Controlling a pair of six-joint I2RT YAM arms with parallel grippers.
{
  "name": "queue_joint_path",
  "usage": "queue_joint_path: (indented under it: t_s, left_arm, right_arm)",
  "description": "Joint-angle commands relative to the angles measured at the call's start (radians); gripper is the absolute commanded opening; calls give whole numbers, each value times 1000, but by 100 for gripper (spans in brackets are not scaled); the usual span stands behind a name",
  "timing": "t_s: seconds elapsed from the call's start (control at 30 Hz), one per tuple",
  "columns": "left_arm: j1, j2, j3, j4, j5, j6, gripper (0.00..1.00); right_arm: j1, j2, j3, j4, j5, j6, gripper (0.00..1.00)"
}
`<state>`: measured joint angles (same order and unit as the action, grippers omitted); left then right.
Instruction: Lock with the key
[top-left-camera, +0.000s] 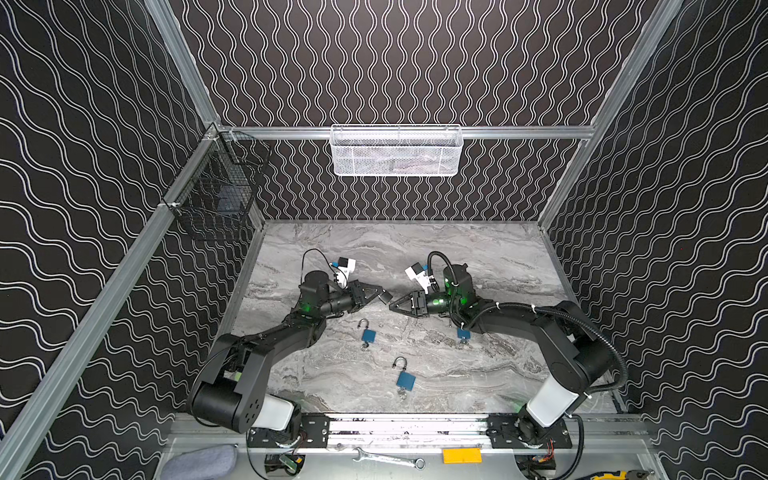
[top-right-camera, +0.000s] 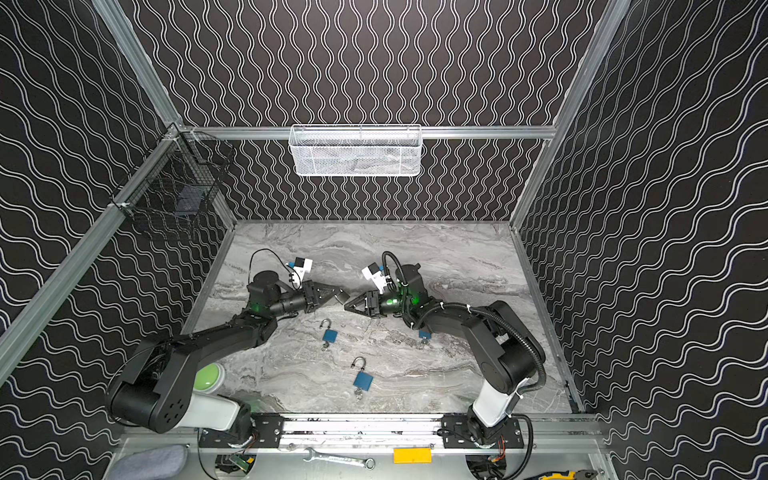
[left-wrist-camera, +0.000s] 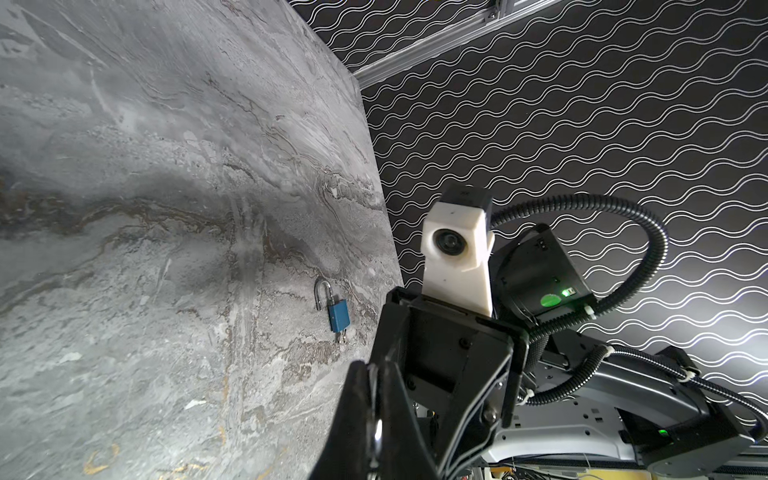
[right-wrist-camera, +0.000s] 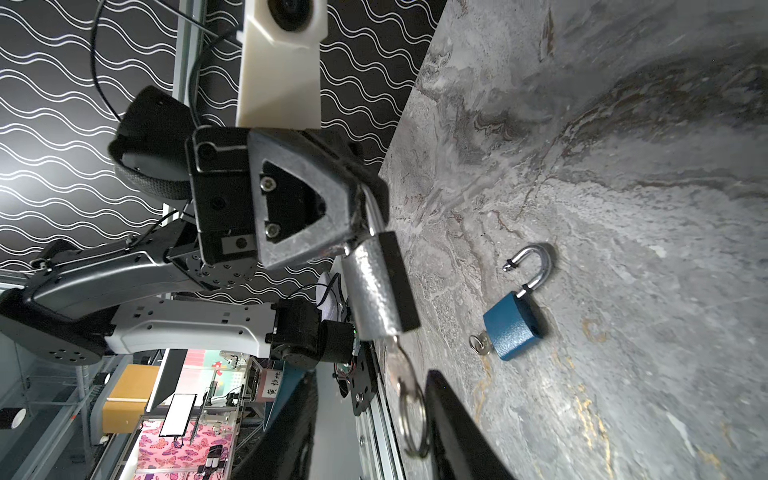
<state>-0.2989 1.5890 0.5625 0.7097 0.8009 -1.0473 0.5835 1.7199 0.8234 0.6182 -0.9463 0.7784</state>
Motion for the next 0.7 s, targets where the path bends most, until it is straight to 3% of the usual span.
queue_joint_path:
  t_s: [0.0, 0.67]
  left_arm:
    - [1, 5, -2, 55, 10, -16, 0]
    - [10, 20, -25, 120, 14, -55, 0]
  right_arm:
    - [1, 11, 6, 74, 18, 31, 42]
    - [-3, 21, -3, 140, 7, 67, 0]
